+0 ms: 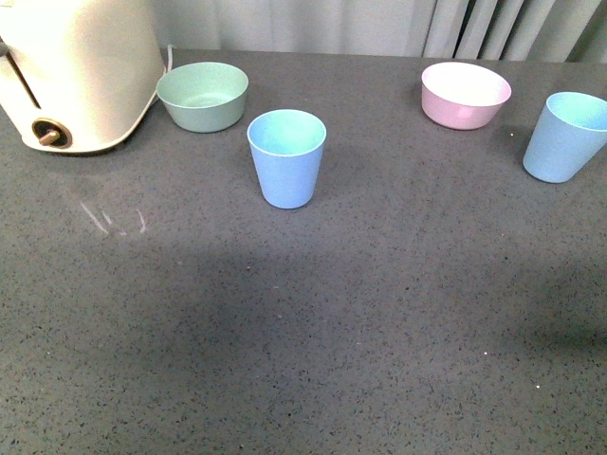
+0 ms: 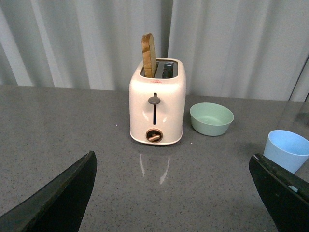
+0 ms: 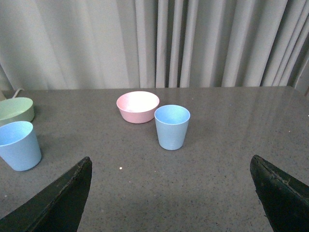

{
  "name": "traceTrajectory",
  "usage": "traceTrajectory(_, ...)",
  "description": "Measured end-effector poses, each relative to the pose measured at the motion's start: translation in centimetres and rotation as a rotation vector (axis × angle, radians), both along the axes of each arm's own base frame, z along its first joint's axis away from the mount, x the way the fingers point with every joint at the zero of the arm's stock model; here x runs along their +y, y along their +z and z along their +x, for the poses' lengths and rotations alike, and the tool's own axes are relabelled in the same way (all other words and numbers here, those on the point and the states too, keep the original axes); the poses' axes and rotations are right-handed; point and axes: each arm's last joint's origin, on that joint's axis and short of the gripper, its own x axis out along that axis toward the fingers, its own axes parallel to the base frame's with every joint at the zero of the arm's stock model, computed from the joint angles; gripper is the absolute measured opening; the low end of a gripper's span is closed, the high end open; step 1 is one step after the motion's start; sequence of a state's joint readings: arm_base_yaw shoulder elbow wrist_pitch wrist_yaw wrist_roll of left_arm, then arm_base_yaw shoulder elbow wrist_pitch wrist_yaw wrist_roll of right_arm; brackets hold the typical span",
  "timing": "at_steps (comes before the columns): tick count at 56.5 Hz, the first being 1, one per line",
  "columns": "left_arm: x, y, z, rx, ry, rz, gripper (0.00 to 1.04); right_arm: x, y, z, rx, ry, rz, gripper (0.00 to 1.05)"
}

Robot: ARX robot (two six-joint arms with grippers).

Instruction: Stack blue cups with both arms

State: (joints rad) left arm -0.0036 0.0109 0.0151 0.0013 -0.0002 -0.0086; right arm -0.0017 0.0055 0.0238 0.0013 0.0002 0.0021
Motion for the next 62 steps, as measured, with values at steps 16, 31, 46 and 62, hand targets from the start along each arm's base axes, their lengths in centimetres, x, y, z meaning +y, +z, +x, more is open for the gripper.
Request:
traceTrajectory(16, 0.0, 0.0, 0.0, 0.0, 0.0, 0.0, 0.96, 0.0, 0.0, 0.0, 0.0, 0.0, 0.0, 0.96)
traceTrajectory(31, 0.0, 0.0, 0.0, 0.0, 0.0, 0.0, 0.96, 0.0, 0.0, 0.0, 0.0, 0.0, 0.0, 0.96)
traceTrajectory(46, -1.4, 1.7, 2.5, 0.682, -0.13, -0.096, 0.96, 0.0, 0.0, 0.0, -0.001, 0.0, 0.0, 0.96)
traceTrajectory(62, -7.0, 4.4, 12.8, 0.738, -0.243, -0.122, 0.96, 0.0, 0.0, 0.0, -0.001, 0.0, 0.0, 0.96)
